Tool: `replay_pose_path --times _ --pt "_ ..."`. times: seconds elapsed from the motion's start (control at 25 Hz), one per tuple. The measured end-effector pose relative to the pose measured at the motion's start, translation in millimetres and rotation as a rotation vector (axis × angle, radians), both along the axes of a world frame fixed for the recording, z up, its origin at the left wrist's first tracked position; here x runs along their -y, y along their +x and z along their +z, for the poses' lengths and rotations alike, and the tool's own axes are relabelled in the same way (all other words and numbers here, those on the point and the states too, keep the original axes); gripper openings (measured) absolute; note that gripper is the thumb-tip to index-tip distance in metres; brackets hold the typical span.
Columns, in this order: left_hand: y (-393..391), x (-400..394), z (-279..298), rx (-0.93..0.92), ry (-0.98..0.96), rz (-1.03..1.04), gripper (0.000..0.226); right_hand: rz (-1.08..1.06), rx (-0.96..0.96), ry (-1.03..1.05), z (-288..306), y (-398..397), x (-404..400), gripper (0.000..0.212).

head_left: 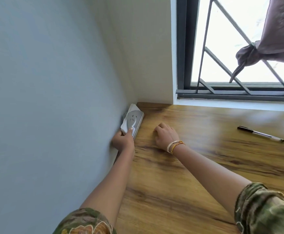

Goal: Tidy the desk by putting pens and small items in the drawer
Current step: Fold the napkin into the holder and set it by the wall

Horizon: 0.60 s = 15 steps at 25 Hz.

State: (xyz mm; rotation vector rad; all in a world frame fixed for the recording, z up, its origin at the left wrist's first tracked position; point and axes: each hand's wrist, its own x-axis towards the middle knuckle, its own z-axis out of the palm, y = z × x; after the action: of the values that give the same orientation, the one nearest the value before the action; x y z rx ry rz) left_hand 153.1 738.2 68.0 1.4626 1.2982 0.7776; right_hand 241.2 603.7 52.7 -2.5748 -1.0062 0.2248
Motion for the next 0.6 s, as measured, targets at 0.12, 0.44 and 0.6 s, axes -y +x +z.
replay_pose_path --times 0.12,0.44,0.6 --pt "-0.4 6.6 -1.8 0.037 0.013 0.021 0.017 0.020 0.013 0.016 -6.6 0.2 5.0 0.036" --pt "4.8 15.7 -3.1 -0.023 0.019 0.061 0.025 0.094 0.067 -0.022 -11.3 3.6 12.0 0.039" --pt "4.6 19.5 -4.4 -0.053 0.063 0.036 0.023 0.135 0.108 -0.049 -12.0 2.2 16.9 0.043"
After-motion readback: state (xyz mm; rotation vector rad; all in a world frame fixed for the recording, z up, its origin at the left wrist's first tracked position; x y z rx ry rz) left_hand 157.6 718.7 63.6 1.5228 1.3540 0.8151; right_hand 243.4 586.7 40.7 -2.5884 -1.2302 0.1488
